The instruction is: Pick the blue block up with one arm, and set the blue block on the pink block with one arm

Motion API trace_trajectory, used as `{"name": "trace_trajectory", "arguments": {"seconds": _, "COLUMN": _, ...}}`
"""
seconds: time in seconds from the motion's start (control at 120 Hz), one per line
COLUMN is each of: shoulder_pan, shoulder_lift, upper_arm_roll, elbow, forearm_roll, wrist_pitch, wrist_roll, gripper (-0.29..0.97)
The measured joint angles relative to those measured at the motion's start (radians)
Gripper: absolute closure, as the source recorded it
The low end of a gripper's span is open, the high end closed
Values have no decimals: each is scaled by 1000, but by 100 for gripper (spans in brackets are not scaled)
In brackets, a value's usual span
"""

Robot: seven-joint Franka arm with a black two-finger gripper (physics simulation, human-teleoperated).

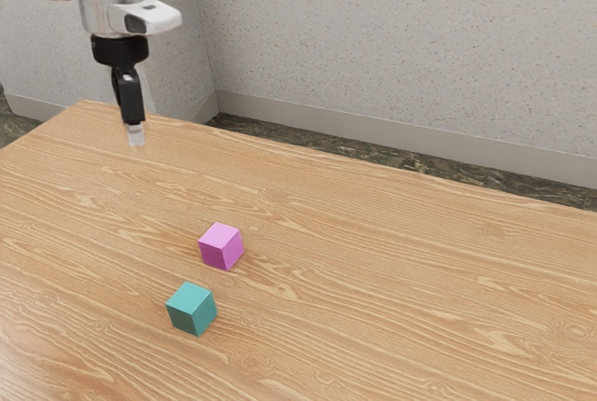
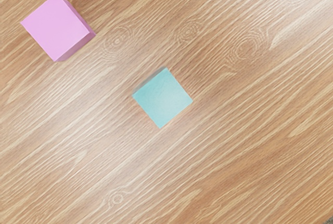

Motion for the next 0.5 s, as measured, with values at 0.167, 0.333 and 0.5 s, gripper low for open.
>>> {"name": "trace_trajectory", "arguments": {"seconds": 0.167, "shoulder_pan": -5, "shoulder_lift": -7, "upper_arm_roll": -2, "elbow": -24, "forearm_roll": 28, "wrist_pitch": 35, "wrist_roll": 67, "gripper": 0}}
{"name": "trace_trajectory", "arguments": {"seconds": 0.333, "shoulder_pan": -18, "shoulder_lift": -174, "upper_arm_roll": -10, "elbow": -459, "forearm_roll": 26, "wrist_pitch": 210, "wrist_roll": 184, "gripper": 0}}
{"name": "trace_trajectory", "arguments": {"seconds": 0.5, "shoulder_pan": -96, "shoulder_lift": -168, "upper_arm_roll": -10, "elbow": -603, "forearm_roll": 30, "wrist_pitch": 436, "wrist_roll": 381, "gripper": 0}}
